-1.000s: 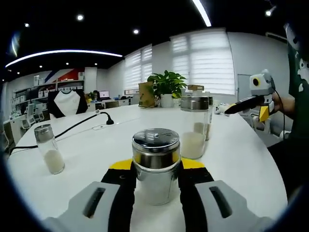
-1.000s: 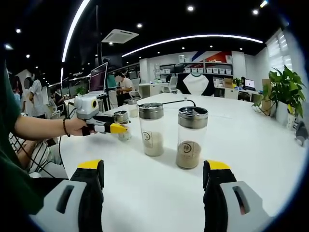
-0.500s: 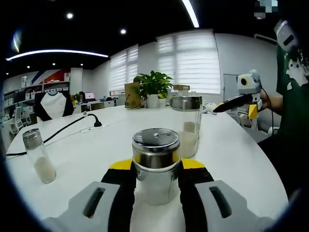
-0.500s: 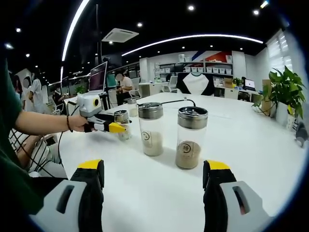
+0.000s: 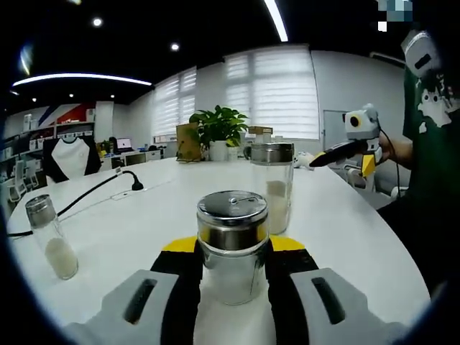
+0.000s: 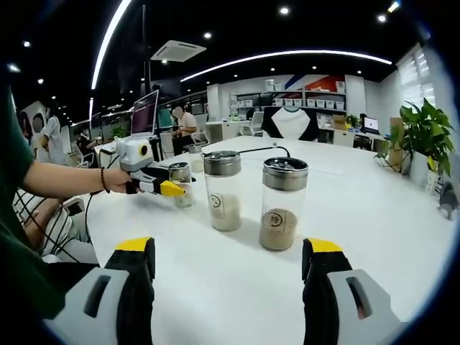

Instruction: Rotate the seasoning bottle until the label or dispensing opening points toward the visible target arrow and the bottle remains upright within the marked orientation range

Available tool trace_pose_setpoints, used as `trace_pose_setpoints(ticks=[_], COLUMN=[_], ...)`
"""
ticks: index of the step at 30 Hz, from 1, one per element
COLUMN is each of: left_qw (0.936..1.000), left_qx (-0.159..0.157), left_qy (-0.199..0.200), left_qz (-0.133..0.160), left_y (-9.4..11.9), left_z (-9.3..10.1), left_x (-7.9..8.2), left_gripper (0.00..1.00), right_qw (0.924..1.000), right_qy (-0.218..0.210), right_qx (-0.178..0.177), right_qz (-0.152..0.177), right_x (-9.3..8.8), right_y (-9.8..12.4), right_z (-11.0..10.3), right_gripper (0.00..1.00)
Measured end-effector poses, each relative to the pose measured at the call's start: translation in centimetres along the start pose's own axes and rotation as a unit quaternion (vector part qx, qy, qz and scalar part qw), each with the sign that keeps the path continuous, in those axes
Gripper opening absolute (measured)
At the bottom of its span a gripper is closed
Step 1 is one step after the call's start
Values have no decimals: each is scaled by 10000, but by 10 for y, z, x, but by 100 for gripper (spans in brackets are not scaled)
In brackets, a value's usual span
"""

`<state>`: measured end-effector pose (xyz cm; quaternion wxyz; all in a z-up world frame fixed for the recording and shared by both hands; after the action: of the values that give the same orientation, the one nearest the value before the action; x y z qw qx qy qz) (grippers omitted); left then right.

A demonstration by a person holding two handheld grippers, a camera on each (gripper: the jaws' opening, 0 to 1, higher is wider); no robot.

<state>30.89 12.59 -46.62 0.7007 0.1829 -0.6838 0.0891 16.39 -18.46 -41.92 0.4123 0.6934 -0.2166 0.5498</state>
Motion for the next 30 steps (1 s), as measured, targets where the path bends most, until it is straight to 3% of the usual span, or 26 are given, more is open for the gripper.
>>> trace_pose_setpoints(ticks=[19, 24, 30], left_qw=[10000, 9999, 9997], left_qx=[-33, -41, 147], left_qy=[51, -3, -58], left_qz=[75, 108, 169], left_y=[0, 3, 10], left_z=[1, 7, 16], left_x=[0, 4, 9], left_gripper=[36, 48, 51], right_qw=[10000, 10000, 10000], right_qy=[-38, -44, -40], right_qx=[-17, -22, -7], right_qz=[-51, -40, -41], right_x=[-3, -2, -2], right_y=[-2, -2, -3], right_z=[2, 2, 2], right_gripper=[85, 85, 85])
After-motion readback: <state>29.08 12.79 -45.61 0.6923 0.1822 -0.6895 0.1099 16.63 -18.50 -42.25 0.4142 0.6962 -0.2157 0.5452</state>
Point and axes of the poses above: the point that each gripper's makers call its tool centre point, and the gripper's own axes: y roughly backward along the fingers, z roughly to its right, x roughly out of its top, the point moved 10 cm from there along y, roughly backward along the fingers, and after that the axes turned 2 degrees about z, right-handed, at the moved point
